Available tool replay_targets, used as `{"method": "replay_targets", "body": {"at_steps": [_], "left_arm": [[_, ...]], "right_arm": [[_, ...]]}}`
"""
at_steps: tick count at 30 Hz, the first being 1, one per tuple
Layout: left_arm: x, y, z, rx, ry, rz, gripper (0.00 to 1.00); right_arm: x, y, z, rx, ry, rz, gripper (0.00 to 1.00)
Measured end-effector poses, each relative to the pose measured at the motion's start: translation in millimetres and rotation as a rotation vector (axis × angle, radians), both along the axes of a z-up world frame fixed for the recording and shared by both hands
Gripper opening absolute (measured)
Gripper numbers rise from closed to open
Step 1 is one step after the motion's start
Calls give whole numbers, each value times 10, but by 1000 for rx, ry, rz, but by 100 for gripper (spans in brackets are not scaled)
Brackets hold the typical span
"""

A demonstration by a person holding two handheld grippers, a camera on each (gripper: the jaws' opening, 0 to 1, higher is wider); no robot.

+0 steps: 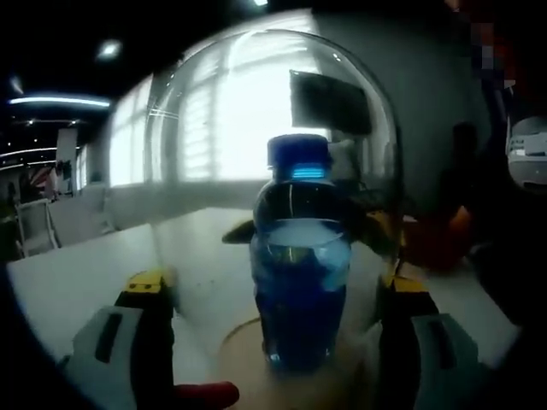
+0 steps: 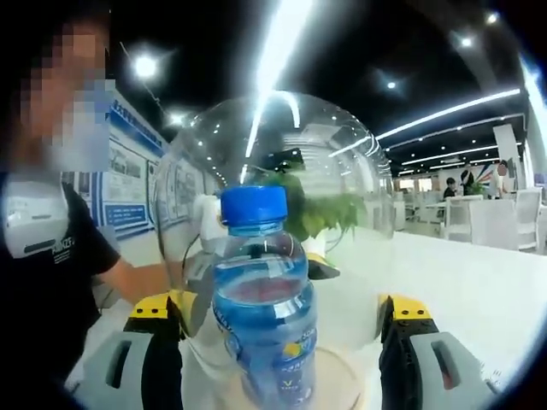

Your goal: Open the cover put in the Mizone put the cover back on

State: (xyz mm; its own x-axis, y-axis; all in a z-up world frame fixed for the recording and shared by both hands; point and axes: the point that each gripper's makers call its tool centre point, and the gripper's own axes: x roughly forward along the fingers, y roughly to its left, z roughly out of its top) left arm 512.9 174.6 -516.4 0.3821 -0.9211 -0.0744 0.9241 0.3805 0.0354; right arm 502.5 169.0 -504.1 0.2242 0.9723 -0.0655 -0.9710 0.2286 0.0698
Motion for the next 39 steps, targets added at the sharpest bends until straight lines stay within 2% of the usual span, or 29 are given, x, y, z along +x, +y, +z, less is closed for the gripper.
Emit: {"method": "replay_targets", "body": {"at_steps": [11,20,27,35,39], "left_arm": [[-1,13,0,3,5,2,84],[-21,39,2,7,17,6,83],[-68,105,14,2,22,9,80],[-99,170,15,17,8,34,76],[-113,186,9,28,2,45,75]], "right_arm": [[-36,-34,38,1,-31,2,90],[10,-91,-21,-28,-36,-23,90],[-113,-100,-18,-61,-110,4,90],[-59,-178,-18,-58,-103,-20,90],[-131,-195,9,-59,-120,-4,90]]}}
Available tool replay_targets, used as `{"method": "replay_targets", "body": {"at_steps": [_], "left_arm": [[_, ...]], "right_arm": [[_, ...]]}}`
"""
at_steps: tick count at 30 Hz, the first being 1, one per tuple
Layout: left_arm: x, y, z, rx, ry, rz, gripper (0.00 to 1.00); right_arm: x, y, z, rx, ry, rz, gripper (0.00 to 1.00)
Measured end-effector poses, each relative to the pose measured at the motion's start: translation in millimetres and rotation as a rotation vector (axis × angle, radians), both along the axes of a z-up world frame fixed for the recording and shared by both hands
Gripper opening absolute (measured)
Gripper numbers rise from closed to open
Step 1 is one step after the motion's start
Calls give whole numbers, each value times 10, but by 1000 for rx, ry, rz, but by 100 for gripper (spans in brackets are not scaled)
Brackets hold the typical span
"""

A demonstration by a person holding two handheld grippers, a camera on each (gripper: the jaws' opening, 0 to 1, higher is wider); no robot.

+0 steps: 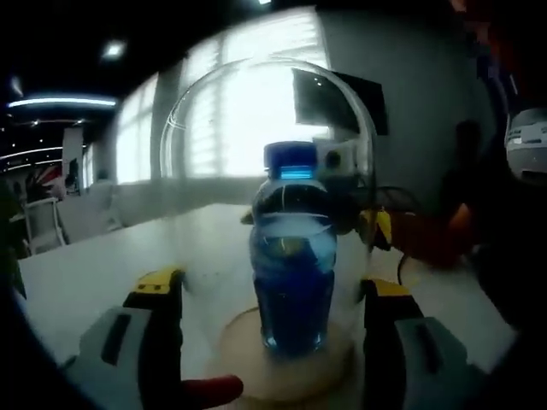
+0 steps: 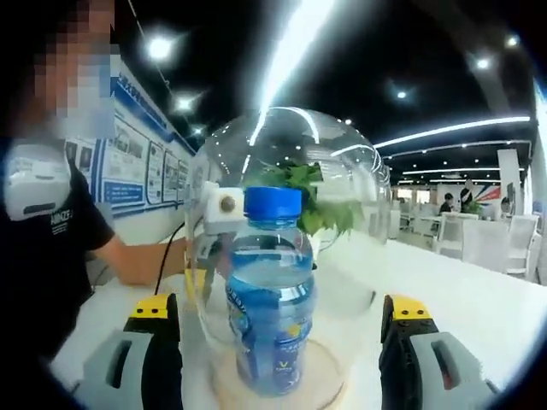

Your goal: Open the cover put in the Mizone put the cover back on

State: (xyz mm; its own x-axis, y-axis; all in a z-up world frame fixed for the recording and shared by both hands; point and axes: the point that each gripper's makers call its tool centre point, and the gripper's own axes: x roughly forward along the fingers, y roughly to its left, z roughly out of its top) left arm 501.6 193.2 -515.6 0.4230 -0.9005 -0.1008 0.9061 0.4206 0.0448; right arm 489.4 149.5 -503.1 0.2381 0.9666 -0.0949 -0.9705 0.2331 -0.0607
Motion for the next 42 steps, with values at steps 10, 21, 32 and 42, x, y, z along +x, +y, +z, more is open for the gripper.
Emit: {"method": "replay_targets", "body": {"at_steps": [10,21,32,42], "left_arm": [[-55,107,53,-7,-11,37,68],[-229,276,136,-54,-7,74,57],[-316,341,150,-65,-16,109,49],[-460,353,119,-45,-44,124,42]], "right_arm": [[-18,-105,-6,-3,-5,-38,90],[-140,-180,10,-7,6,-73,90],[-214,-289,4,19,-7,-139,90],[-278,-507,-5,87,69,-229,46]]}}
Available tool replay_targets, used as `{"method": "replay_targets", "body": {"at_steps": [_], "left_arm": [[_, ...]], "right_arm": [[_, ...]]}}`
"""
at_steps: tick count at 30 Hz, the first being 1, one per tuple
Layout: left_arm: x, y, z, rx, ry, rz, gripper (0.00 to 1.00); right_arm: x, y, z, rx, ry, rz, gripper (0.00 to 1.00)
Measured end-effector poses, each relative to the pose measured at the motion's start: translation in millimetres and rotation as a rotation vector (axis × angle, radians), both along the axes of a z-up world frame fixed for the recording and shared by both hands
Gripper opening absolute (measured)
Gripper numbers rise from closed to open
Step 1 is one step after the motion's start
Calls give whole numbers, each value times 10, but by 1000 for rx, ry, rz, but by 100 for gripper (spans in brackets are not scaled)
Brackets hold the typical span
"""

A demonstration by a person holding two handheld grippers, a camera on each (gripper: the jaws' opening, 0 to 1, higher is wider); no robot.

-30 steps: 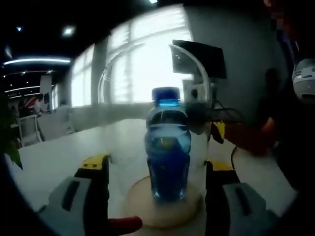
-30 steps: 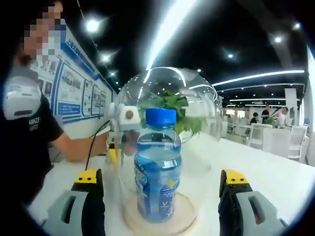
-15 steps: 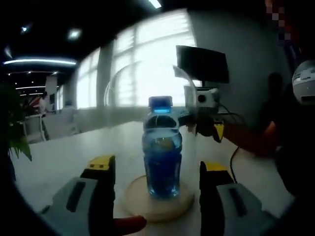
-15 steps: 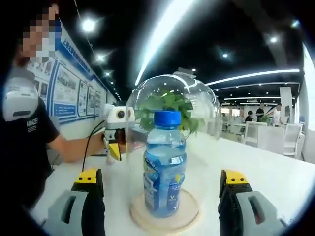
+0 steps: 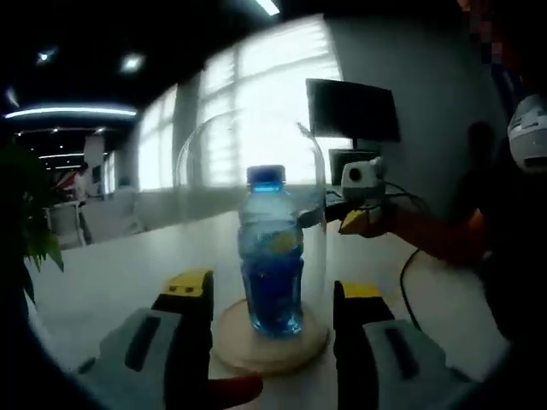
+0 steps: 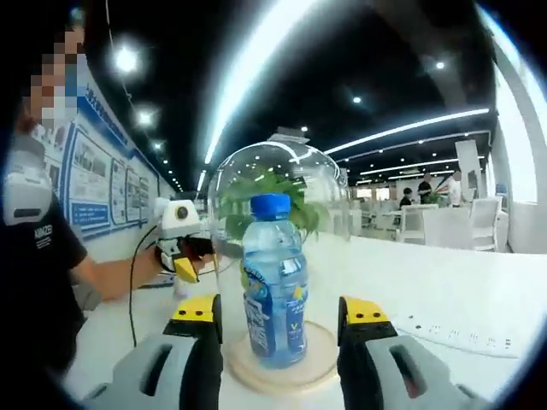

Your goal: Open the cover put in the Mizone put the cover back on

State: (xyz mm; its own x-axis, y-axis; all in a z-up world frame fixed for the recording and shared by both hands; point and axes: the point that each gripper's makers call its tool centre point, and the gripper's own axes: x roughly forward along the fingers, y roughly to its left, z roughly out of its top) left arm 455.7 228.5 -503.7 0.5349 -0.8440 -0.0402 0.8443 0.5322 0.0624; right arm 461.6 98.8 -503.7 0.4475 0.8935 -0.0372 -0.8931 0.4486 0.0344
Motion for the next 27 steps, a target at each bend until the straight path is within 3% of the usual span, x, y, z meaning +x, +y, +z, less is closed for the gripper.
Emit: {"method": "replay_targets", "body": {"at_steps": [5,8,11,14,17,23,27], "left_arm": [[-57,46,68,-38,-13,16,26],[-105,54,59,-44,-13,23,25],[-113,55,-4,-32,19,43,24],[-128,39,-8,-28,21,61,18],[-111,67,-27,-33,64,95,16],[-197,98,-12,-36,68,109,10],[-262,103,-38,-54,109,108,5]], "right_arm": [[-110,15,-18,-30,-8,4,46],[-156,6,-11,-36,-8,0,45],[-157,2,-66,-56,-20,-30,36],[-197,7,-170,-86,-36,-40,34],[-236,0,-248,-111,-33,-75,22],[-314,-29,-224,-89,-50,-120,10],[-343,-24,-152,-66,-38,-152,1]]}}
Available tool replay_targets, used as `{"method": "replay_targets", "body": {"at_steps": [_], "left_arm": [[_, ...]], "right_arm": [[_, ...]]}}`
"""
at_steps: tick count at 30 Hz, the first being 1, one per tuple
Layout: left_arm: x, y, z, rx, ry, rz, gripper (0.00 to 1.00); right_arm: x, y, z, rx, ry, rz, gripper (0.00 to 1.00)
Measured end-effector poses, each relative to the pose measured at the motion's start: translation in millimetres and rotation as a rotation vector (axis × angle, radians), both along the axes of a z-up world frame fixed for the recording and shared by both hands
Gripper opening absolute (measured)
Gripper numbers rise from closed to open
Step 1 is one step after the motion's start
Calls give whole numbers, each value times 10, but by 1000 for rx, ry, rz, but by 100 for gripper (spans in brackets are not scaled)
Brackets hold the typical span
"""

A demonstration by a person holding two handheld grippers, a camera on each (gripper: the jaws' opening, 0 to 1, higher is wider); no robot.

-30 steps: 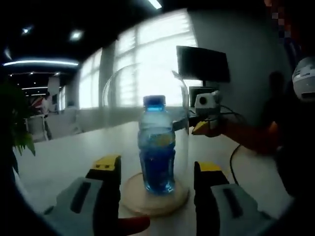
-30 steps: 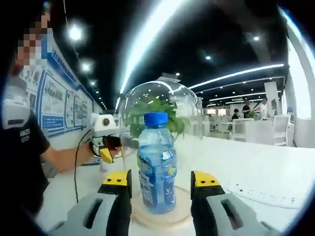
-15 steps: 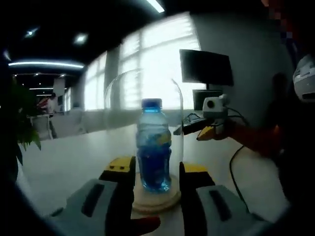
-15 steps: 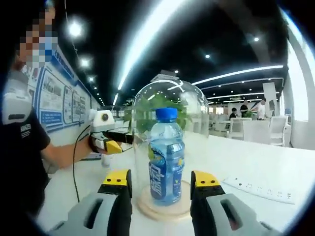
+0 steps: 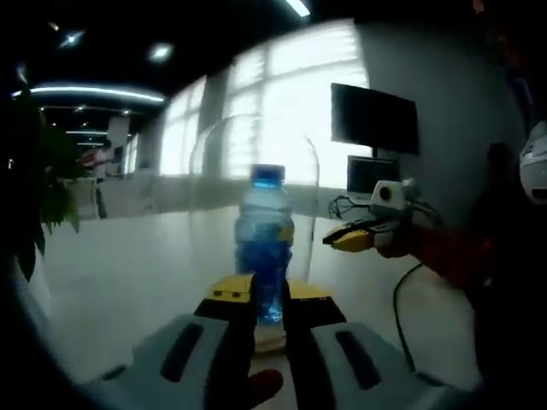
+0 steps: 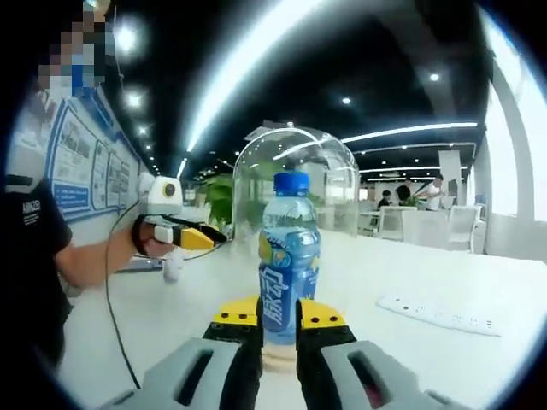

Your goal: Open the cover put in the Mizone put the cover back on

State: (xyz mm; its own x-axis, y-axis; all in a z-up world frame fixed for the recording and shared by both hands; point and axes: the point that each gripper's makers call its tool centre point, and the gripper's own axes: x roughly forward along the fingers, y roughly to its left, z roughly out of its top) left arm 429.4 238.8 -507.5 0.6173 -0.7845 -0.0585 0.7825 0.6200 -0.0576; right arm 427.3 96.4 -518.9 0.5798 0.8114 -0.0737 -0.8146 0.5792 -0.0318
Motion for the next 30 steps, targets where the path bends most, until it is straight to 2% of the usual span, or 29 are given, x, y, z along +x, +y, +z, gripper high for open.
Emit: {"method": "replay_targets", "body": {"at_steps": [4,7,12,18,22,26,30], "left_arm": [[-57,23,-2,6,-10,18,3],[-98,52,73,-46,16,47,0],[-165,84,95,-38,6,61,0],[-233,129,26,-5,-8,83,0],[-317,146,20,23,-57,89,1],[-352,176,-16,31,-71,96,2],[-351,211,-89,8,-44,115,2]], "right_arm": [[-52,-6,34,13,-5,-5,0],[-148,13,78,7,-26,-2,0],[-286,48,130,6,-50,22,0],[-314,-10,62,4,-36,6,0],[-369,-66,63,3,-44,-25,0],[-422,-103,58,2,-52,-35,0],[-446,-138,-34,1,-44,-41,0]]}}
